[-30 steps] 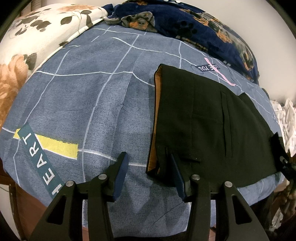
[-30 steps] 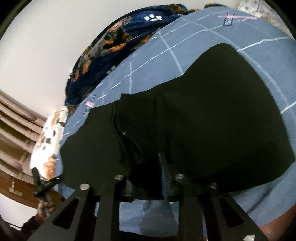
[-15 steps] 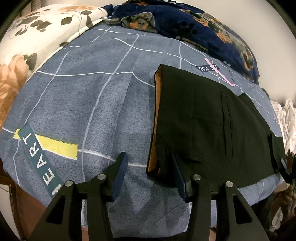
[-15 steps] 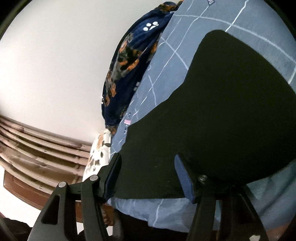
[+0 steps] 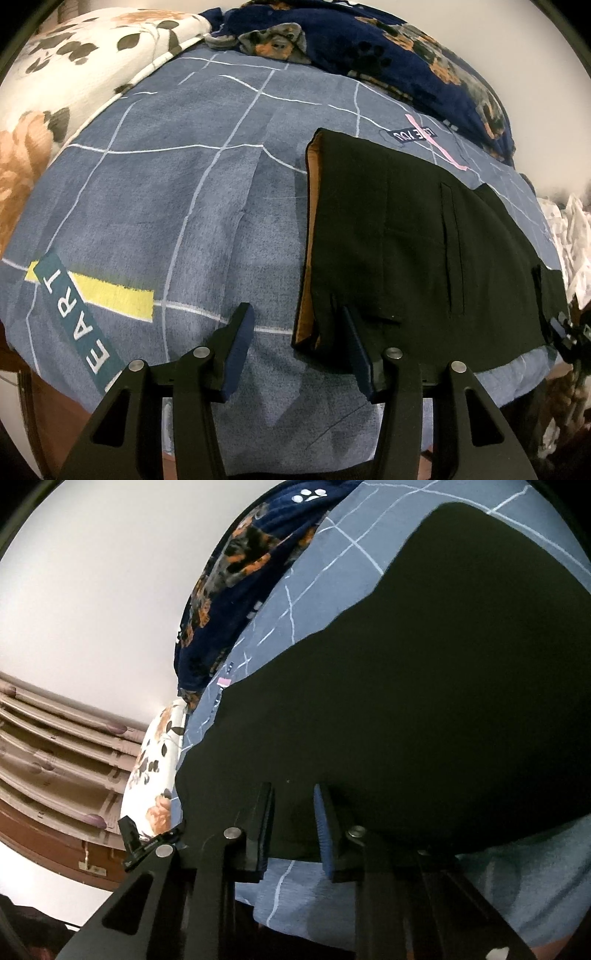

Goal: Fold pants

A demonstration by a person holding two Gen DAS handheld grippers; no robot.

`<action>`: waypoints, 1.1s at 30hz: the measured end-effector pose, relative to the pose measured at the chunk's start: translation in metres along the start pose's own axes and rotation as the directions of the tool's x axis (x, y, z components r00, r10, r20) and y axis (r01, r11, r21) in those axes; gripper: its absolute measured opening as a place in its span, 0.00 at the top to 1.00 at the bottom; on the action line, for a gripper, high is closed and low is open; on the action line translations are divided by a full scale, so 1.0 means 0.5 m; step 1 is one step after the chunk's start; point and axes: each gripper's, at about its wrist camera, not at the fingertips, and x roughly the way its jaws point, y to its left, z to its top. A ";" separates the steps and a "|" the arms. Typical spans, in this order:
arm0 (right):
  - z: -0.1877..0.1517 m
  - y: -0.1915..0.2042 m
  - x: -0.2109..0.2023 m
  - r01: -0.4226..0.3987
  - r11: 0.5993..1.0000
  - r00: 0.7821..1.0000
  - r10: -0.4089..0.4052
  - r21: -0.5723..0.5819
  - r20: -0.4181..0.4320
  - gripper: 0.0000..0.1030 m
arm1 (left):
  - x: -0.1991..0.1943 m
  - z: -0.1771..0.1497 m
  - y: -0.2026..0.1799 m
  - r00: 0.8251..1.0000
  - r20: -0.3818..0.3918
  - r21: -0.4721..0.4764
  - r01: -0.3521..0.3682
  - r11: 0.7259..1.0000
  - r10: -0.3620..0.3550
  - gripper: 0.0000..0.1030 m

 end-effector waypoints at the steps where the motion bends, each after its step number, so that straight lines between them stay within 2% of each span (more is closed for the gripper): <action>1: 0.001 0.008 -0.006 -0.007 1.000 1.000 0.007 -0.011 0.010 0.77 | -0.003 0.003 0.002 1.000 0.000 0.004 0.015 1.000 -0.015 0.51; 6: 0.016 0.064 -0.023 -0.042 0.996 0.999 0.044 -0.075 0.023 0.73 | -0.007 0.018 0.002 0.996 -0.015 0.036 0.085 0.996 -0.085 0.51; 8: 0.016 0.078 -0.016 -0.050 0.996 0.999 0.052 -0.078 0.018 0.65 | -0.001 0.029 -0.007 0.992 -0.038 0.082 0.125 0.989 -0.123 0.51; 12: 0.010 0.092 0.011 -0.055 0.996 0.998 0.054 -0.067 -0.010 0.60 | 0.029 0.060 -0.026 0.975 -0.113 0.169 0.209 0.963 -0.191 0.51; 16: 0.001 0.099 0.030 -0.059 0.997 0.998 0.057 -0.053 -0.026 0.60 | 0.056 0.096 -0.027 0.970 -0.142 0.200 0.223 0.954 -0.197 0.45; 18: -0.001 0.102 0.034 -0.065 0.997 0.998 0.064 -0.044 -0.023 0.59 | 0.067 0.111 -0.027 0.963 -0.148 0.199 0.252 0.947 -0.225 0.43; 21: -0.003 0.105 0.044 -0.073 0.997 0.997 0.072 -0.024 -0.020 0.52 | 0.078 0.129 -0.035 0.955 -0.157 0.212 0.281 0.936 -0.251 0.37; 26: -0.009 0.110 0.064 -0.084 0.996 0.996 0.084 0.002 -0.028 0.49 | 0.092 0.147 -0.051 0.961 -0.122 0.247 0.273 0.930 -0.249 0.37; 28: -0.012 0.117 0.074 -0.085 0.996 0.996 0.085 0.000 -0.036 0.48 | 0.093 0.147 -0.053 0.959 -0.110 0.237 0.282 0.930 -0.263 0.53; 29: -0.013 0.120 0.079 -0.088 0.996 0.995 0.087 -0.003 -0.041 0.48 | 0.092 0.148 -0.054 0.960 -0.104 0.225 0.279 0.934 -0.261 0.55; 31: -0.017 0.126 0.086 -0.090 0.996 0.995 0.090 -0.009 -0.050 0.48 | 0.075 0.151 -0.057 0.963 -0.076 0.183 0.267 0.946 -0.257 0.67; 33: -0.016 0.131 0.093 -0.102 0.995 0.993 0.101 -0.013 -0.056 0.48 | 0.043 0.156 -0.074 0.959 -0.046 0.149 0.283 0.947 -0.280 0.74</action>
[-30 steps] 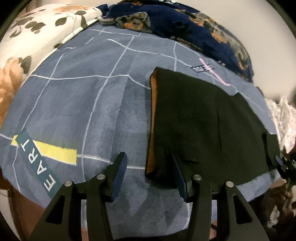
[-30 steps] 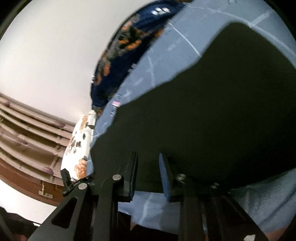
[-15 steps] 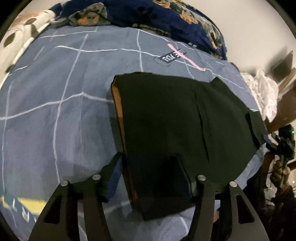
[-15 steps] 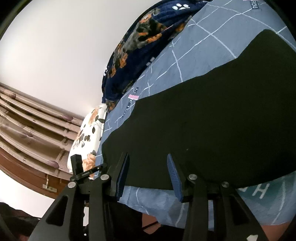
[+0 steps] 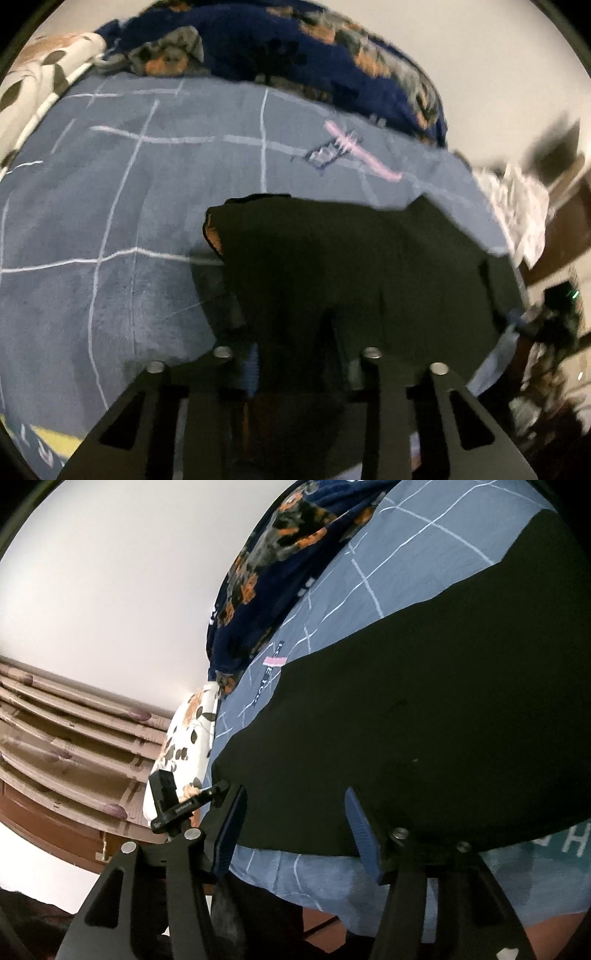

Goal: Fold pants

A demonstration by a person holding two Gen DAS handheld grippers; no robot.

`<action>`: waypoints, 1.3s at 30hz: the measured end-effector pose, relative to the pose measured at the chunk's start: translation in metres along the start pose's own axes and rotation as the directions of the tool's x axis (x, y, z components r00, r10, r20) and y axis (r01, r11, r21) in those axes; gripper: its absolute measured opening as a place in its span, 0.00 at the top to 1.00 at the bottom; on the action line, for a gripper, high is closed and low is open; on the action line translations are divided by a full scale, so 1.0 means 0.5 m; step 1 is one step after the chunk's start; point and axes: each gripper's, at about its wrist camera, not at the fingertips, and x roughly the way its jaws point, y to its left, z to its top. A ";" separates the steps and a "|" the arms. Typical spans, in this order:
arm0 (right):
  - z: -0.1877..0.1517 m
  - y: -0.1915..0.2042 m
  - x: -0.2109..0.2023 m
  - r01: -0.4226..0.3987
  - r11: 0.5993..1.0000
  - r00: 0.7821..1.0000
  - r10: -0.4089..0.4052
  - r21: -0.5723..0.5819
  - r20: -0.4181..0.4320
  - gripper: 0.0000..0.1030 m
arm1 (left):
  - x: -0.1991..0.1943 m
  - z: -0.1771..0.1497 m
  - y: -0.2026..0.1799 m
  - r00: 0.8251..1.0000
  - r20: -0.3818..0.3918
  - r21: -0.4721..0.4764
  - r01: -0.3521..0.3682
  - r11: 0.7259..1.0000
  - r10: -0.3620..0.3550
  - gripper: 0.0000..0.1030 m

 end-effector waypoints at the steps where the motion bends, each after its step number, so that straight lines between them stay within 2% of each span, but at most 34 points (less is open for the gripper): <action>1: 0.003 0.003 0.004 -0.008 1.000 1.000 0.008 -0.001 -0.002 0.48 | -0.018 0.006 -0.019 1.000 0.017 -0.006 0.017 1.000 -0.017 0.77; 5: 0.022 0.010 0.022 -0.080 0.997 0.997 0.080 0.012 -0.006 0.45 | -0.078 0.035 -0.128 0.988 0.045 0.005 0.146 0.989 -0.146 0.78; 6: 0.024 0.013 0.026 -0.103 0.994 0.995 0.103 0.018 -0.006 0.45 | -0.090 0.045 -0.180 0.979 0.047 0.028 0.195 0.980 -0.196 0.79; 8: 0.030 0.022 0.035 -0.158 0.987 0.987 0.158 0.025 -0.008 0.42 | -0.095 0.056 -0.253 0.972 0.037 0.079 0.230 0.970 -0.233 0.79; 9: 0.032 0.027 0.039 -0.178 0.984 0.984 0.178 0.024 -0.010 0.41 | -0.086 0.063 -0.307 0.963 0.020 0.112 0.266 0.957 -0.270 0.80; 11: 0.034 0.031 0.047 -0.222 0.975 0.975 0.222 0.031 -0.014 0.34 | -0.057 0.072 -0.382 0.940 -0.021 0.145 0.339 0.930 -0.339 0.89; 13: 0.033 0.022 0.052 -0.250 0.966 0.968 0.251 0.056 -0.011 0.31 | -0.021 0.072 -0.453 0.940 -0.038 0.208 0.341 0.917 -0.340 0.90; 16: 0.029 -0.001 0.061 -0.264 0.959 0.964 0.266 0.100 -0.009 0.27 | 0.039 0.078 -0.502 0.930 -0.074 0.219 0.367 0.904 -0.360 0.90; 18: 0.021 -0.022 0.074 -0.246 0.960 0.968 0.251 0.137 -0.020 0.26 | 0.047 0.087 -0.492 0.926 -0.050 0.192 0.377 0.906 -0.375 0.90; 19: 0.018 -0.027 0.077 -0.244 0.959 0.968 0.251 0.144 -0.026 0.26 | 0.046 0.090 -0.487 0.929 -0.039 0.188 0.369 0.910 -0.368 0.90; 20: 0.015 -0.031 0.082 -0.240 0.959 0.968 0.248 0.148 -0.033 0.26 | 0.043 0.091 -0.479 0.937 -0.026 0.192 0.348 0.918 -0.350 0.90; 22: 0.012 -0.034 0.090 -0.228 0.962 0.970 0.238 0.150 -0.050 0.27 | 0.037 0.089 -0.454 0.963 0.013 0.219 0.261 0.940 -0.270 0.90; 23: 0.014 -0.031 0.088 -0.223 0.965 0.971 0.233 0.139 -0.057 0.27 | 0.034 0.079 -0.440 0.969 0.018 0.225 0.238 0.945 -0.248 0.90; 25: 0.022 -0.024 0.070 -0.192 0.975 0.978 0.199 0.109 -0.058 0.27 | 0.037 0.047 -0.400 0.984 0.004 0.242 0.170 0.955 -0.176 0.90; 27: 0.028 -0.020 0.045 -0.153 0.985 0.985 0.159 0.081 -0.066 0.28 | 0.049 0.014 -0.371 0.990 -0.028 0.239 0.143 0.960 -0.140 0.90; 33: 0.001 -0.024 0.046 -0.067 0.996 0.991 0.073 0.056 -0.116 0.27 | 0.107 -0.079 -0.315 0.979 -0.130 0.201 0.184 0.962 -0.160 0.90; 39: -0.013 0.001 0.089 0.032 0.999 0.989 -0.031 0.006 -0.142 0.26 | 0.112 -0.112 -0.292 0.968 -0.116 0.155 0.238 0.959 -0.221 0.89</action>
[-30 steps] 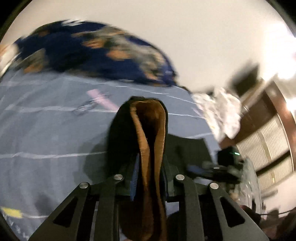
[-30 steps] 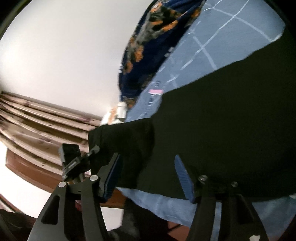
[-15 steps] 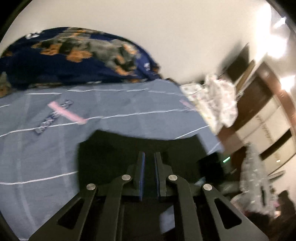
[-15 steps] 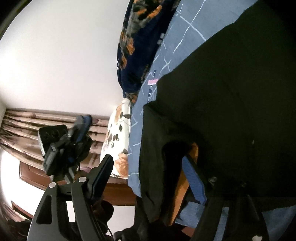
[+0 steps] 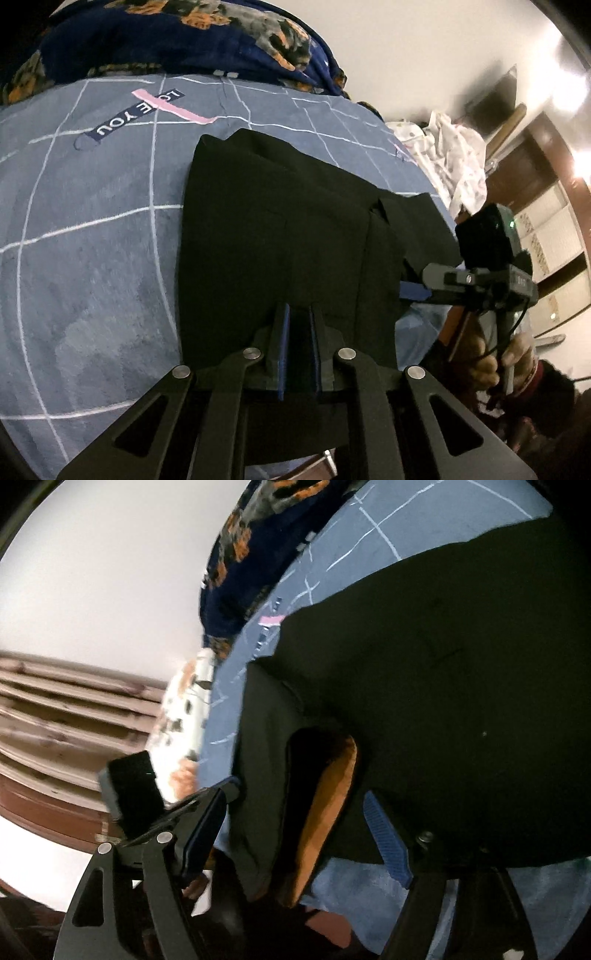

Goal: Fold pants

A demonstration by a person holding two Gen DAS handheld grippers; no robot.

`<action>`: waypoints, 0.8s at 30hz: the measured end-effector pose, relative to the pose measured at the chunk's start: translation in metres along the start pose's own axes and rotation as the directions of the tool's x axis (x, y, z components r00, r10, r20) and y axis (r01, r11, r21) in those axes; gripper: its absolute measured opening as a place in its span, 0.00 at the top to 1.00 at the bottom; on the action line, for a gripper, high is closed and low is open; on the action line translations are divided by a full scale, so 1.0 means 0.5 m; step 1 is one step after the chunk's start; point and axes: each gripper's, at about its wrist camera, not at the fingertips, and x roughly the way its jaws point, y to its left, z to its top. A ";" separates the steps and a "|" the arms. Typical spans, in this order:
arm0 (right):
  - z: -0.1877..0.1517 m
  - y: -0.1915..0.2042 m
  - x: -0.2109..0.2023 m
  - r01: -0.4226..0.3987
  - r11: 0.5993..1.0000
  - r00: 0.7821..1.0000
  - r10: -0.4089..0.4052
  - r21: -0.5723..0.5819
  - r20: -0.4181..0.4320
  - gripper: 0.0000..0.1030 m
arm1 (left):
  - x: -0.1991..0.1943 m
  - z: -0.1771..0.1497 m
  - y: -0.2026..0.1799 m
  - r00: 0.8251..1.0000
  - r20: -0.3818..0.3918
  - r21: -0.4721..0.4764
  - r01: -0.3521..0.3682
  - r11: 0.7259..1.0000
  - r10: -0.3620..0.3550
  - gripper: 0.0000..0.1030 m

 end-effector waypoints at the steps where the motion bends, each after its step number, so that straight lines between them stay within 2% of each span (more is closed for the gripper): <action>1: -0.002 0.001 0.006 0.003 1.000 1.000 -0.003 0.010 -0.004 0.26 | 0.001 -0.002 0.007 1.000 0.005 -0.019 0.015 1.000 -0.015 0.89; 4: -0.018 0.005 0.039 -0.026 0.999 0.999 0.027 0.046 -0.031 0.25 | 0.005 -0.004 0.029 0.998 0.011 -0.072 0.054 0.996 -0.054 0.89; 6: -0.027 0.031 0.060 0.002 1.000 0.999 -0.002 -0.003 -0.045 0.24 | 0.006 -0.007 0.037 0.997 0.017 -0.093 0.072 0.993 -0.070 0.89; 8: -0.034 0.047 0.081 -0.034 0.999 0.996 0.033 -0.005 -0.078 0.23 | 0.005 -0.009 0.040 0.997 0.022 -0.096 0.076 0.992 -0.074 0.89; 10: -0.039 0.062 0.094 -0.003 0.999 0.998 0.000 -0.043 -0.070 0.23 | 0.003 -0.012 0.039 0.998 0.026 -0.079 0.062 0.995 -0.060 0.89; 12: -0.040 0.064 0.097 0.038 0.996 0.998 -0.042 -0.075 -0.047 0.31 | 0.000 -0.011 0.037 0.998 0.028 -0.078 0.061 0.995 -0.059 0.89; 13: -0.037 0.062 0.103 0.079 0.994 0.995 -0.083 -0.082 -0.049 0.56 | -0.002 -0.011 0.036 0.998 0.027 -0.080 0.056 0.995 -0.054 0.89; 14: -0.034 0.051 0.108 0.109 0.991 0.992 -0.113 -0.073 -0.059 0.73 | 0.000 -0.010 0.033 0.999 0.024 -0.082 0.049 0.995 -0.047 0.89; 16: -0.030 0.042 0.099 0.085 0.996 0.995 -0.087 -0.038 -0.055 0.78 | -0.006 -0.004 0.027 0.999 0.015 -0.092 0.035 0.995 -0.034 0.88; 18: -0.019 0.059 0.077 0.069 0.996 0.997 -0.072 -0.063 -0.037 0.83 | -0.017 0.004 0.016 1.000 0.018 -0.090 0.021 0.996 -0.020 0.88; 21: 0.023 0.088 -0.002 0.017 0.997 0.999 -0.013 -0.081 0.046 0.88 | -0.044 0.017 -0.001 0.998 0.049 -0.084 0.044 0.995 -0.040 0.86; 23: 0.052 0.093 -0.058 0.029 0.995 0.995 -0.020 -0.098 0.097 0.88 | -0.057 0.034 -0.030 0.997 0.069 -0.056 0.021 0.998 -0.017 0.71; 24: 0.074 0.083 -0.101 0.037 0.995 0.991 -0.025 -0.094 0.130 0.88 | -0.059 0.039 -0.039 0.997 0.072 -0.048 0.011 0.999 -0.008 0.56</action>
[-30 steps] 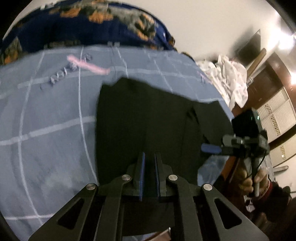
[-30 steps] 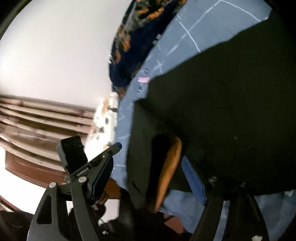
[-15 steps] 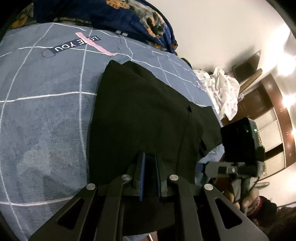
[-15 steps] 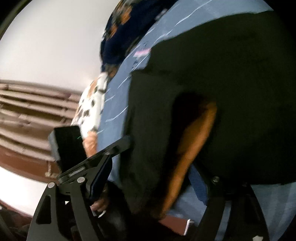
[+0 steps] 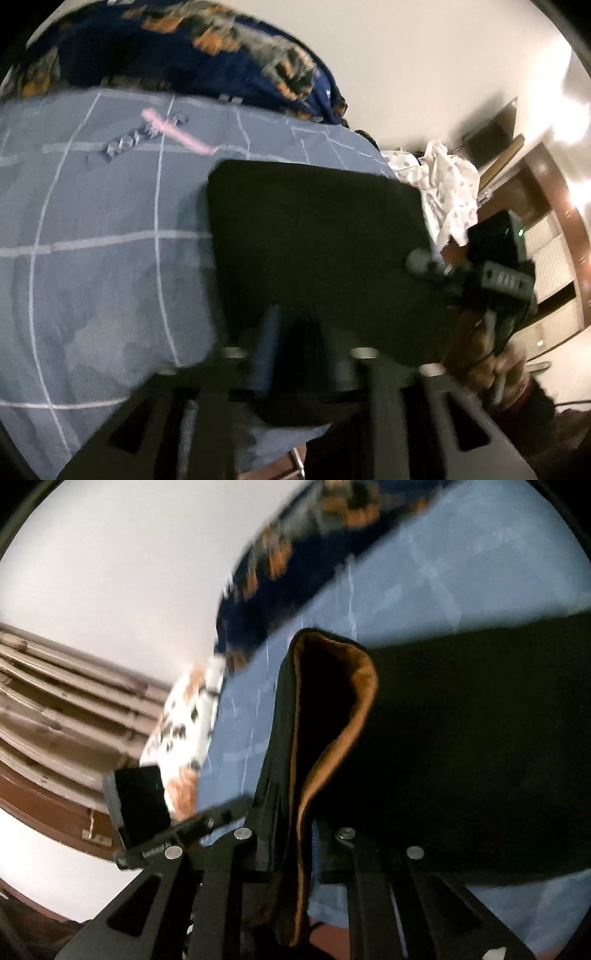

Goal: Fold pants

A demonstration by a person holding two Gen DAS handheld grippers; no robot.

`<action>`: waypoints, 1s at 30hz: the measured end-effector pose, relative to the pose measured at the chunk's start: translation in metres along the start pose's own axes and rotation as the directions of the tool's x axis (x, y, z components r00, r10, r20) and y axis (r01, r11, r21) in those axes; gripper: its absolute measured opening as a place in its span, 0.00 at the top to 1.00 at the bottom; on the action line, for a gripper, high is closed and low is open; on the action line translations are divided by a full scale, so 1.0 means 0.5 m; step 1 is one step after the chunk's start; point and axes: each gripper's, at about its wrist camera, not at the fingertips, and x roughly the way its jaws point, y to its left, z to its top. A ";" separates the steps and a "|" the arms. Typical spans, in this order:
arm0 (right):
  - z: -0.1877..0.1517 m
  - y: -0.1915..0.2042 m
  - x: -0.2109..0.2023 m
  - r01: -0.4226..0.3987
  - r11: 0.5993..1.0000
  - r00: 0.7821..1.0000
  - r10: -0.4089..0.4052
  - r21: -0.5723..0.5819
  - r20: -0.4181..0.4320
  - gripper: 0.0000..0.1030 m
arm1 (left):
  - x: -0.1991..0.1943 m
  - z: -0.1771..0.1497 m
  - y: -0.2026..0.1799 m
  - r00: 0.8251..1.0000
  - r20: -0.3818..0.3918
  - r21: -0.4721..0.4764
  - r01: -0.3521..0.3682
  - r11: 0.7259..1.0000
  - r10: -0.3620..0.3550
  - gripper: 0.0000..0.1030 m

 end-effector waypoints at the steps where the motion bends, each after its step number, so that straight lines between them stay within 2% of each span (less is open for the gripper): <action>1: 0.012 -0.013 -0.028 0.014 1.000 1.000 -0.014 0.004 0.021 0.89 | 0.001 0.007 -0.017 1.000 0.010 0.012 0.002 1.000 -0.002 0.48; 3: 0.035 -0.053 -0.096 0.070 0.997 0.995 -0.071 0.019 0.069 0.89 | 0.011 0.017 -0.035 1.000 0.017 0.027 0.019 0.999 -0.019 0.47; 8: 0.056 -0.205 -0.218 0.165 0.977 0.977 -0.181 0.135 0.116 0.88 | 0.094 0.036 -0.081 0.999 -0.046 0.068 0.014 0.998 -0.011 0.45; 12: 0.048 -0.290 -0.271 0.144 0.965 0.971 -0.181 0.219 0.156 0.88 | 0.167 0.042 -0.100 0.993 -0.116 0.102 -0.009 0.995 0.021 0.45; 16: 0.045 -0.310 -0.293 0.112 0.968 0.969 -0.157 0.225 0.191 0.88 | 0.204 0.039 -0.102 0.988 -0.148 0.093 -0.027 0.995 0.040 0.45; 21: 0.039 -0.329 -0.343 0.081 0.967 0.954 -0.145 0.241 0.262 0.89 | 0.219 0.043 -0.087 0.987 -0.154 0.053 -0.026 0.998 0.034 0.44; 23: 0.036 -0.352 -0.342 0.096 0.960 0.952 -0.166 0.262 0.258 0.89 | 0.228 0.043 -0.084 0.986 -0.160 0.050 -0.035 0.998 0.042 0.44; 26: 0.022 -0.416 -0.318 0.112 0.940 0.961 -0.185 0.323 0.205 0.89 | 0.251 0.042 -0.078 0.981 -0.183 0.046 -0.052 0.998 0.059 0.44; 28: 0.007 -0.452 -0.311 0.052 0.930 0.964 -0.142 0.365 0.224 0.91 | 0.261 0.043 -0.074 0.981 -0.189 0.031 -0.049 0.998 0.054 0.44; 30: 0.005 -0.447 -0.312 0.056 0.936 0.961 -0.145 0.348 0.235 0.90 | 0.263 0.043 -0.071 0.982 -0.181 0.023 -0.046 0.999 0.049 0.44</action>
